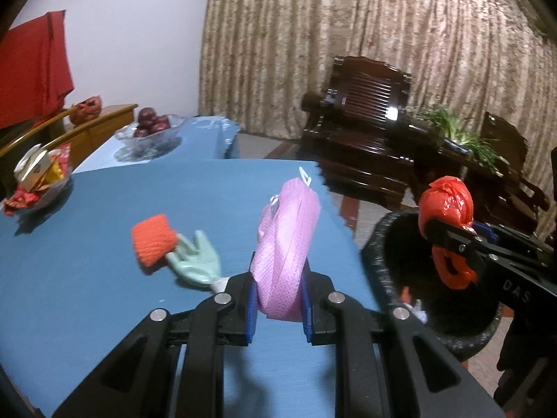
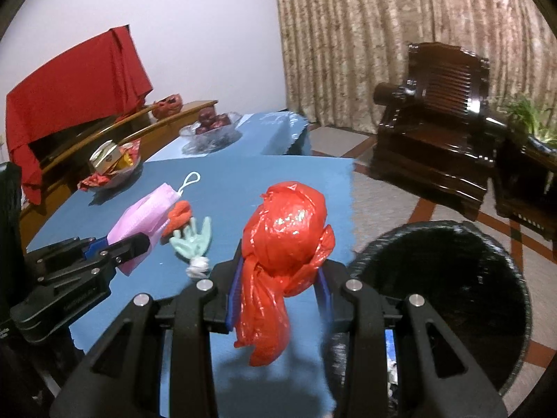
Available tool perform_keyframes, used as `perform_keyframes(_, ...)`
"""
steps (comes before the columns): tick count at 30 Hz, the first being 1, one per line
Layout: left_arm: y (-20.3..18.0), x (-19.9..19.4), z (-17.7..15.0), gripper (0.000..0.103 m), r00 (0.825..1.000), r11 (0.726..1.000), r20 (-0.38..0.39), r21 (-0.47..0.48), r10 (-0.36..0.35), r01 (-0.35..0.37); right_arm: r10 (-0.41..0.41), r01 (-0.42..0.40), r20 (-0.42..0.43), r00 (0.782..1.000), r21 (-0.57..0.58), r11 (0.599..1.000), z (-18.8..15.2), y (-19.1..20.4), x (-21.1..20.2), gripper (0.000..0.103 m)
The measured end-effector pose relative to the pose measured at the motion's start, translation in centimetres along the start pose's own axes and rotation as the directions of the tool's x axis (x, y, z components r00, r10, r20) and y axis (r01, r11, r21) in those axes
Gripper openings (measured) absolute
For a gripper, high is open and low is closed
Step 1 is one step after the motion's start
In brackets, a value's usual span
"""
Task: Collect trash
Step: 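Carry pink and red bags over the bin and open both tools to drop them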
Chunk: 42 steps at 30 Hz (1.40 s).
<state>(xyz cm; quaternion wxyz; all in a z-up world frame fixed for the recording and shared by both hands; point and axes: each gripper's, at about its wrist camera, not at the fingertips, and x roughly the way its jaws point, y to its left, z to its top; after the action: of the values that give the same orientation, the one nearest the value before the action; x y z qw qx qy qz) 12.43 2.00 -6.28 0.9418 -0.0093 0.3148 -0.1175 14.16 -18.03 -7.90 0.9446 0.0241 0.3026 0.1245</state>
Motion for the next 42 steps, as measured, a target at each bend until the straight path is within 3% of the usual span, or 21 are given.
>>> perform_keyframes(9,-6.7,2.0,1.3,0.020,0.995,0.992,0.001,0.068,-0.102,0.102,-0.116,0.115,0.016,0.993,0.064,0.991,-1.0,-6.4,-3.0,0.034)
perform_keyframes(17,-12.5,5.1,1.8,0.020,0.981,0.973,-0.034,0.123,-0.191,0.193,-0.215,0.215,-0.020,0.976,0.123,0.969,-3.0,-12.6,-3.9,0.034)
perform_keyframes(28,-19.5,9.8,1.3,0.020,0.958,0.942,-0.096,0.182,-0.269,0.283,-0.269,0.276,-0.068,0.961,0.161,0.947,-5.2,-18.6,-3.3,0.036)
perform_keyframes(31,-20.6,11.2,1.1,0.025,0.945,0.930,-0.136,0.183,-0.297,0.319,-0.277,0.287,-0.082,0.957,0.165,0.944,-5.6,-19.6,-2.8,0.039)
perform_keyframes(33,-20.9,11.8,0.8,0.031,0.937,0.924,-0.154,0.176,-0.315,0.339,-0.288,0.300,-0.092,0.953,0.172,0.938,-6.1,-20.3,-2.4,0.047)
perform_keyframes(35,-21.0,12.3,0.8,0.051,0.927,0.919,-0.176,0.162,-0.330,0.358,-0.298,0.311,-0.098,0.950,0.184,0.932,-6.5,-20.9,-2.2,0.064)
perform_keyframes(36,-20.9,12.3,0.8,0.052,0.925,0.919,-0.180,0.152,-0.335,0.363,-0.300,0.314,-0.102,0.949,0.193,0.930,-6.9,-21.2,-2.1,0.067)
perform_keyframes(38,-20.5,12.1,0.8,0.058,0.921,0.917,-0.178,0.142,-0.347,0.373,-0.310,0.324,-0.102,0.945,0.199,0.925,-7.3,-21.3,-2.2,0.085)
perform_keyframes(42,-18.9,10.7,1.3,0.068,0.936,0.929,-0.141,0.143,-0.323,0.342,-0.328,0.339,-0.088,0.941,0.224,0.914,-8.0,-21.0,-3.4,0.091)
